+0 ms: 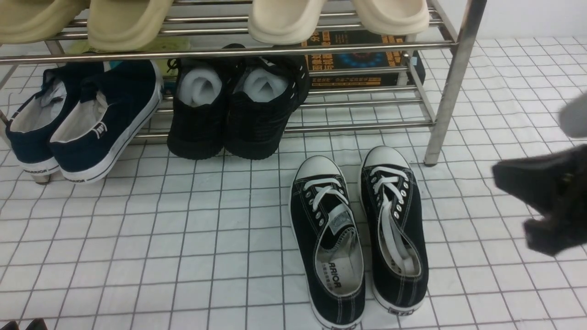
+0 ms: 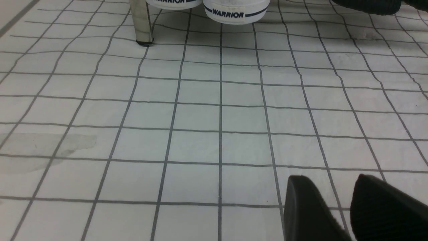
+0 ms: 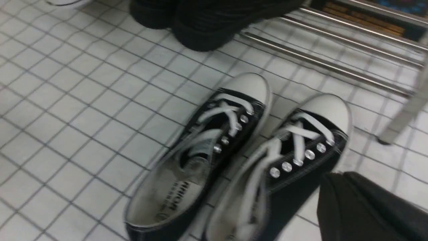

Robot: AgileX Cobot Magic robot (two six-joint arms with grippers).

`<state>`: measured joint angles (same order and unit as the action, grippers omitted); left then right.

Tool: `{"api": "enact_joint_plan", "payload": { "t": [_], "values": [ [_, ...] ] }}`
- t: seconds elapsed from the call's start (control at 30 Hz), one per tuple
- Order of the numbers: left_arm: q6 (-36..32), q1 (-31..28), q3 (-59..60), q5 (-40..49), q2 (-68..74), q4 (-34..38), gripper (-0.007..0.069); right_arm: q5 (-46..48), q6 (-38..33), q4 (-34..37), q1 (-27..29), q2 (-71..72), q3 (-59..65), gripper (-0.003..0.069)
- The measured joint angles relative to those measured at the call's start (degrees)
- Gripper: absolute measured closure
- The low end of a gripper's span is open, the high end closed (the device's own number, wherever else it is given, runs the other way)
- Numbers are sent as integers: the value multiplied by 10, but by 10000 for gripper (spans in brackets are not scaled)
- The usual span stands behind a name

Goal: Take the shoes off the shelf with your hand from the white checkered tablecloth.

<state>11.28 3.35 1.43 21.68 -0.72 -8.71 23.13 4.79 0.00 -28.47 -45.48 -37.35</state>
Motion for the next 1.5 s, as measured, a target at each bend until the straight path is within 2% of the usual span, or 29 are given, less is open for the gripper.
{"api": "enact_joint_plan", "payload": {
  "t": [0.03,0.07,0.17,0.27,0.47,0.6,1.5],
  "values": [
    [0,0,0,0,0,0,385,-2,0,0,31,37,33,659],
    [0,0,0,0,0,0,385,-2,0,0,37,45,40,659],
    [0,0,0,0,0,0,385,-3,0,0,130,180,145,657],
    [0,0,0,0,0,0,384,-2,0,0,197,306,239,655],
    [0,0,0,0,0,0,384,3,-2,12,273,452,352,648],
    [0,0,0,0,0,0,384,-7,-5,14,284,460,381,647],
    [0,0,0,1,0,0,384,-7,-6,16,284,460,381,617]
  ]
}}
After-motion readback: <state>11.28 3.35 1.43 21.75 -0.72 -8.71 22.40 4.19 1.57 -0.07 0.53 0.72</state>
